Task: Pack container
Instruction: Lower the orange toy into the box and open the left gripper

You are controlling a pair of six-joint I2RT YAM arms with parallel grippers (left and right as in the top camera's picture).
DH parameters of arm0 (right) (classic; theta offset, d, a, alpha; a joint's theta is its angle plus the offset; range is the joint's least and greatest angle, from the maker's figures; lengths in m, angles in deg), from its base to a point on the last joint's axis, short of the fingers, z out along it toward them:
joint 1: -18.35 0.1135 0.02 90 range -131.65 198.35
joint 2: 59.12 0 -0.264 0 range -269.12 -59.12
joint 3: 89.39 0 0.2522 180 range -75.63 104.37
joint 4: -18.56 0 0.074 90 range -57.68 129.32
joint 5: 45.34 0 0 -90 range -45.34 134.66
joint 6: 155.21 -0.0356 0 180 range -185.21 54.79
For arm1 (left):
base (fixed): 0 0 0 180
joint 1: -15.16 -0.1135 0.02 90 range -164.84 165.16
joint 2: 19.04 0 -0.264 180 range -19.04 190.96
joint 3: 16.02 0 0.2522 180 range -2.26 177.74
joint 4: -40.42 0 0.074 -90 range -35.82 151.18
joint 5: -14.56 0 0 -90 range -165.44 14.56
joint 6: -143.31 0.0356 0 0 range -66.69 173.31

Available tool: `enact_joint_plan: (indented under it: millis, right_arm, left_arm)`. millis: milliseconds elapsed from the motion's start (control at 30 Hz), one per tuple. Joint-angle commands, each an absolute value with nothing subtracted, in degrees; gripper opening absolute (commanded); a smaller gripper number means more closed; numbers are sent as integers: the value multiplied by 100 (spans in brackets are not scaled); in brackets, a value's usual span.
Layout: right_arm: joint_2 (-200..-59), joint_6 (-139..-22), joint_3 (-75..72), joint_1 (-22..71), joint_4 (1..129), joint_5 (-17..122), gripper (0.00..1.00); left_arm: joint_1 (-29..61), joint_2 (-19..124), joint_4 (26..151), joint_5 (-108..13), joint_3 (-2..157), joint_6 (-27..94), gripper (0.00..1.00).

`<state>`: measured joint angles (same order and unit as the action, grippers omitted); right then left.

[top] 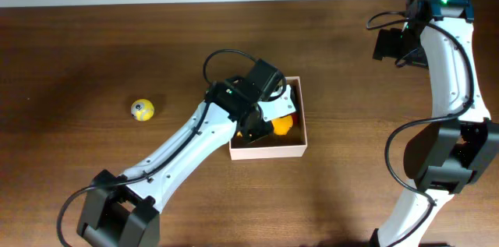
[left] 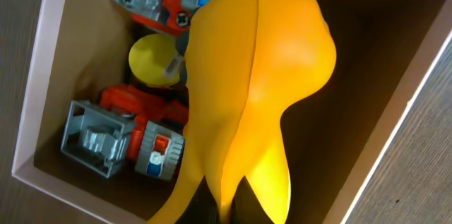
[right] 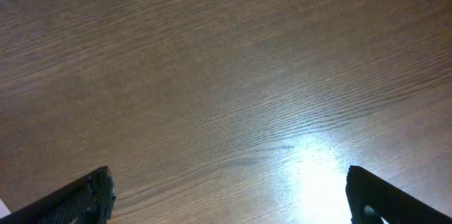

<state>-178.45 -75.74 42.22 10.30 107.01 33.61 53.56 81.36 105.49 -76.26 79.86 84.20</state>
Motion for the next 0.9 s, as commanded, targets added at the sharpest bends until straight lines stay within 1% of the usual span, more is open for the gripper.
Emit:
enact_joint_plan:
  millis: [0, 133, 533, 700, 733, 767, 867]
  right_arm:
    - [-17866, -7595, 4200, 1045, 10686, 3370, 99]
    - [-17866, -7595, 4200, 1045, 10686, 3370, 99]
    - [-17866, -7595, 4200, 1045, 10686, 3370, 99]
    - [-17866, -7595, 4200, 1045, 10686, 3370, 99]
    - [-17866, -7595, 4200, 1045, 10686, 3370, 99]
    - [-17866, -7595, 4200, 1045, 10686, 3370, 99]
    - [-17866, -7595, 4200, 1045, 10686, 3370, 99]
  left_arm:
    - [5340, 8169, 10479, -7333, 8006, 8593, 2]
    - [5382, 8169, 10474, -7025, 8006, 8593, 2]
    - [5810, 8169, 10479, -7025, 8006, 8593, 2]
    - [5826, 8169, 10479, -7027, 8006, 8593, 2]
    - [5826, 8169, 10479, -7027, 8006, 8593, 9]
    - [5826, 8169, 10479, -7027, 8006, 8593, 32]
    - [5826, 8169, 10479, -7029, 8006, 8593, 72]
